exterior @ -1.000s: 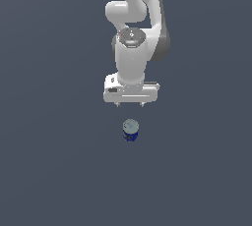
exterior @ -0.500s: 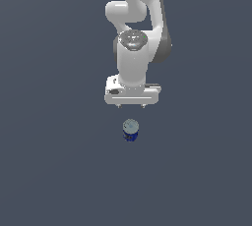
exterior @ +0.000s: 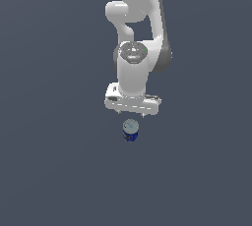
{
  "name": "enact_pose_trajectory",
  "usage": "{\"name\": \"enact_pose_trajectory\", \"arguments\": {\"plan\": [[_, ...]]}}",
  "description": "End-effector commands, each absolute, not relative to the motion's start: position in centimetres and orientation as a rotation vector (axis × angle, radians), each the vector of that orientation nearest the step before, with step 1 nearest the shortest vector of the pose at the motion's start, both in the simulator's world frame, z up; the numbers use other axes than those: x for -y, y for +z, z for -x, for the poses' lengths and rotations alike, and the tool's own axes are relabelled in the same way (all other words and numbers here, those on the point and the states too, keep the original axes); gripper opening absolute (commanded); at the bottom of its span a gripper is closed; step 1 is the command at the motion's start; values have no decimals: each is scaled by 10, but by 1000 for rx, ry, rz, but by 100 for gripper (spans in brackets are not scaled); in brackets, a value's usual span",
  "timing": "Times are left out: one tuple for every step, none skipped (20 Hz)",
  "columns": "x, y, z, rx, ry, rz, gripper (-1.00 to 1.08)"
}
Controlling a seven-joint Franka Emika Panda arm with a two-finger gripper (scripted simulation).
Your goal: Pick up the object and move it to a goal position.
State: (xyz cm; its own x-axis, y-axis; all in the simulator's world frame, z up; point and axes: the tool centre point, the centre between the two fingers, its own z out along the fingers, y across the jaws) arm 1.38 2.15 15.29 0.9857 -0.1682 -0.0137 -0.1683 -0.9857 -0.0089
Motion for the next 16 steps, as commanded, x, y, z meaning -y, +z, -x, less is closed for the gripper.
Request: {"name": "enact_pose_trajectory", "arguments": {"plan": [[-21,146,-22,-350,16,3114,100],[-21,143,-25,-381,14,3111,100],[-21,140,-28,-410,12,3108,100],[-21,138,-30,-437,11,3106,100],[-21,136,-32,-462,9,3103,100],[-21,134,-34,-484,8,3100,100],[-21,132,-36,-504,6,3098,100],[-21,131,-38,-522,5,3095,100],[-21,129,-39,-538,4,3093,100],[-21,128,-40,-552,3,3091,100],[-21,127,-42,-564,2,3090,100],[-21,126,-42,-573,1,3088,100],[-21,125,-43,-580,1,3087,100],[-21,125,-43,-586,0,3086,100],[-21,124,-44,-589,0,3086,100],[-21,124,-44,-590,0,3086,100]]}}
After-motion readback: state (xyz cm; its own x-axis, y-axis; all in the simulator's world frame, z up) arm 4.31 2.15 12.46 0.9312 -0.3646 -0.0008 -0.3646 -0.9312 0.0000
